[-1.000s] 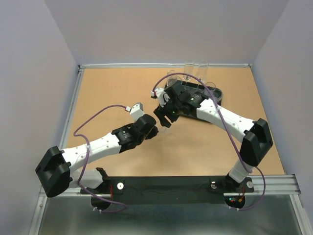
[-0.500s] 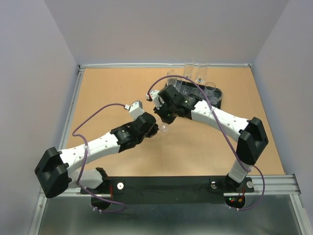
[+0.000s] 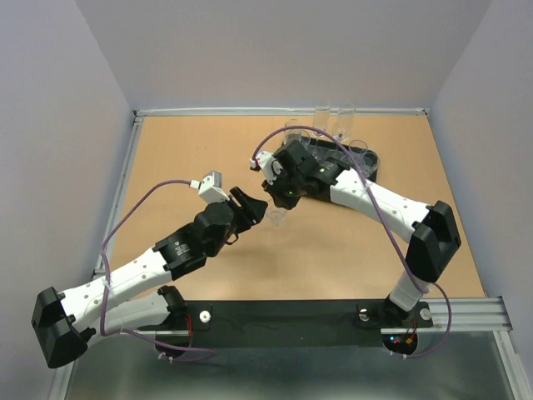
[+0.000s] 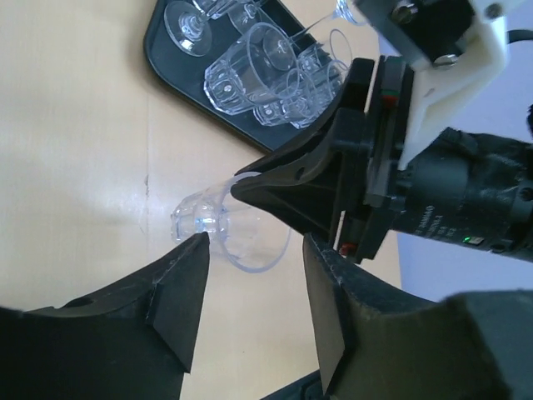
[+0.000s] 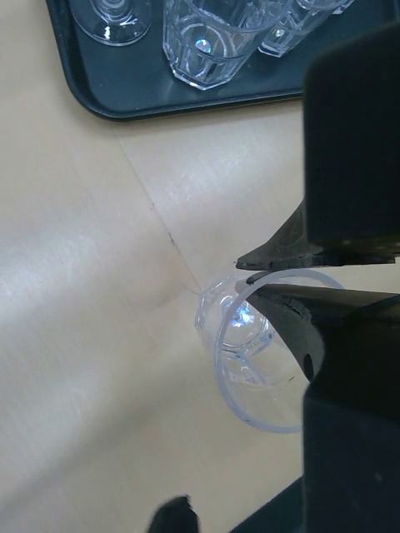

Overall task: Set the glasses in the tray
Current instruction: Pass the glass from one robot arm to another, then place the glass into the tray

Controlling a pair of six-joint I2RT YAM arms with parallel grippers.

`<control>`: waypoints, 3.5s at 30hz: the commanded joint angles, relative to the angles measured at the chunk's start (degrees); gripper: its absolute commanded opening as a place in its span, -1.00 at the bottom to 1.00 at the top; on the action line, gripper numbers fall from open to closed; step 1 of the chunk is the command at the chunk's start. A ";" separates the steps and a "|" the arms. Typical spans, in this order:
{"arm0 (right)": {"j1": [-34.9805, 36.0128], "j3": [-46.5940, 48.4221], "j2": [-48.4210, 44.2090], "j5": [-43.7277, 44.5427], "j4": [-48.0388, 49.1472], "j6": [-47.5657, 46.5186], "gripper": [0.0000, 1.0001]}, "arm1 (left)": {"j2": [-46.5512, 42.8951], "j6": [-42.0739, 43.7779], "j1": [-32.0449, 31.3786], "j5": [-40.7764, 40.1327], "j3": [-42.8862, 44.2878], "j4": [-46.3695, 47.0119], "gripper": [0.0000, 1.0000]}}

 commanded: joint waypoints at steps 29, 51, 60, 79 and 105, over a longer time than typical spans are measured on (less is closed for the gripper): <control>-47.97 -26.99 -36.41 -25.70 7.19 -4.13 -0.99 | -7.82 50.72 1.64 -19.15 8.30 -0.46 0.97; -54.94 -30.69 -25.07 -8.74 24.60 15.48 -0.99 | -9.48 54.60 4.10 -19.25 3.82 0.51 0.97; -54.94 -31.66 -19.54 -7.15 28.38 15.13 -0.99 | -9.83 54.69 4.63 -18.37 3.73 0.60 0.97; -54.85 -28.94 -7.40 -11.19 30.41 15.83 -0.72 | -9.92 54.60 5.50 -17.23 3.64 0.60 0.97; -57.40 -34.91 -32.97 0.83 30.32 11.97 0.99 | -10.62 53.81 7.26 -15.56 3.73 0.77 0.97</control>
